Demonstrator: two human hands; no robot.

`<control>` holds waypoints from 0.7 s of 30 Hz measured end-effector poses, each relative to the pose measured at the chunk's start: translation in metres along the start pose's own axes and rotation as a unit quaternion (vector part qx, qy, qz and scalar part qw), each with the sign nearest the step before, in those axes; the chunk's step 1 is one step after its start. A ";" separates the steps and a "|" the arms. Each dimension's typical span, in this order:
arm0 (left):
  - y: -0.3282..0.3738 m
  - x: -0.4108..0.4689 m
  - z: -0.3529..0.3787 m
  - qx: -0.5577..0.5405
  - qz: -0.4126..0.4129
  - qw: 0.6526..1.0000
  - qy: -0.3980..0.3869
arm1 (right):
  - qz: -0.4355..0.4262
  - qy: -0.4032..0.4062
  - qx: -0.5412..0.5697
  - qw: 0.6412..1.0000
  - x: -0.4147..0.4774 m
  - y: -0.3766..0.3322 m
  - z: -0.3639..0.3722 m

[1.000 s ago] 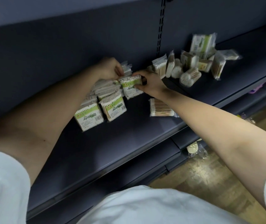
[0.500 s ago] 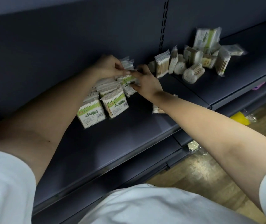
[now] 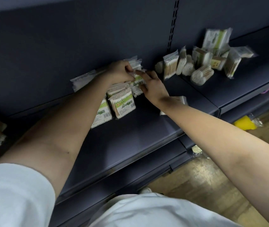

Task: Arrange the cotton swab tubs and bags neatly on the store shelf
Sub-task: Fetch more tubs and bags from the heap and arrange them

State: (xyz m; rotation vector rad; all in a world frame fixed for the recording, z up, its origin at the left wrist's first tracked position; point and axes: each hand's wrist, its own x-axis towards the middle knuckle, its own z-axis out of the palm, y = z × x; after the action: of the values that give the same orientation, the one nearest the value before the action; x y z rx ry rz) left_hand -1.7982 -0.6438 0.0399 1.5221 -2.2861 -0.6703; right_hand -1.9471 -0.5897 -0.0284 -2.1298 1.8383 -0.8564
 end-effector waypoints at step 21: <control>-0.006 -0.008 0.005 -0.080 0.003 0.997 0.023 | 0.021 0.014 0.027 0.999 -0.005 -0.005 -0.001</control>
State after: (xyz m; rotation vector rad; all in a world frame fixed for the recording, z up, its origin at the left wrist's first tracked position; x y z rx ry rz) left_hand -1.7934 -0.6368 0.0323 1.4422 -2.1462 -0.7880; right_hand -1.9436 -0.5834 -0.0267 -2.0506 1.8441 -0.9212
